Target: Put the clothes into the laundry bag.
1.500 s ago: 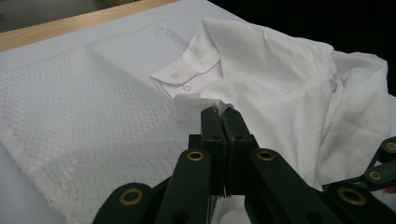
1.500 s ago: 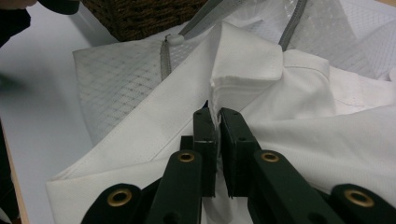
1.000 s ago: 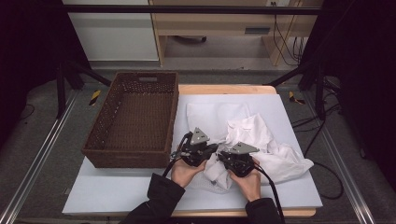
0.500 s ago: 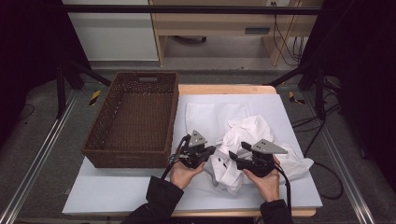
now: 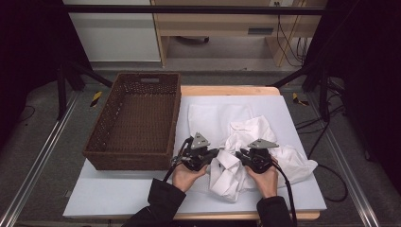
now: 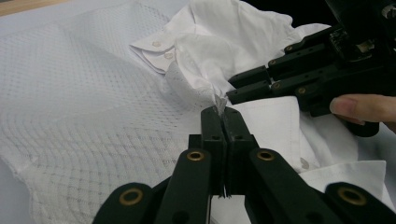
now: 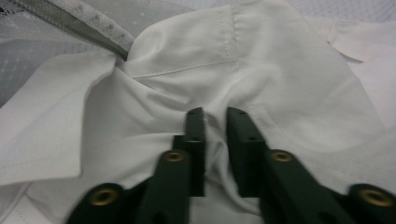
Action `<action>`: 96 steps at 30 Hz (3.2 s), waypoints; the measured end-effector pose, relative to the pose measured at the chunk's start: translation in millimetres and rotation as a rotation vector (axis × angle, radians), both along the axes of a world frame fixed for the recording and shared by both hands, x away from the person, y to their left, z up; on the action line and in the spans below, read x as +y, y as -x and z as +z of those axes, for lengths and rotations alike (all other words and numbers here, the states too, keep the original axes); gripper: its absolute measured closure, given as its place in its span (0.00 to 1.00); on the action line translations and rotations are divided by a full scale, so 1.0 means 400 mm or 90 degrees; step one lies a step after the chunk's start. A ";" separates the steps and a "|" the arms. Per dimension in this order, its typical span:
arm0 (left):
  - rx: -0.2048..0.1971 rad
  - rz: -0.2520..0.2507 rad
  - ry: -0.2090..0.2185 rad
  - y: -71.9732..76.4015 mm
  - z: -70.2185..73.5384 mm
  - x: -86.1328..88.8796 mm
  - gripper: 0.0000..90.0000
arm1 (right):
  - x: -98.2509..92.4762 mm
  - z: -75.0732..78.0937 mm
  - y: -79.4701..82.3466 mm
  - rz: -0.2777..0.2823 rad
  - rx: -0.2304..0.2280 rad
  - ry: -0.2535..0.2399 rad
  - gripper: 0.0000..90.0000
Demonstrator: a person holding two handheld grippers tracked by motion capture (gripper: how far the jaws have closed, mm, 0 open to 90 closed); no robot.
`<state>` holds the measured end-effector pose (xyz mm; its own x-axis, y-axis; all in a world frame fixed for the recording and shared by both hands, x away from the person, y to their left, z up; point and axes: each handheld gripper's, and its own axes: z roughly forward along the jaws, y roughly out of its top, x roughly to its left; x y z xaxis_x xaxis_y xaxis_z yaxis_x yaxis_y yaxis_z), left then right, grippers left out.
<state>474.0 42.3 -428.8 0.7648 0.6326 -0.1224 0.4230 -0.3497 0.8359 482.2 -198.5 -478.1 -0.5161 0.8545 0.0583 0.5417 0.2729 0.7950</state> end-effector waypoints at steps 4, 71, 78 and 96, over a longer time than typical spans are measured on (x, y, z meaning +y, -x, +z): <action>0.003 0.004 0.003 -0.004 0.002 0.004 0.99 | -0.019 0.029 0.020 0.005 -0.015 -0.026 0.99; 0.004 0.018 0.024 0.001 0.020 0.004 0.99 | 0.089 0.066 0.132 0.216 -0.098 -0.029 0.99; -0.017 0.001 0.029 0.024 0.036 -0.001 0.99 | 0.137 0.007 0.040 0.116 -0.058 0.009 0.98; -0.008 0.015 0.014 0.011 0.011 0.022 0.99 | 0.081 0.070 0.144 0.173 -0.060 -0.101 0.41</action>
<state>469.5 51.0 -424.2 0.7509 0.6481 -0.1271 0.4208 -0.3212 0.8484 424.7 -165.9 -450.2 -0.7338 0.6686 0.1208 0.3882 0.2667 0.8821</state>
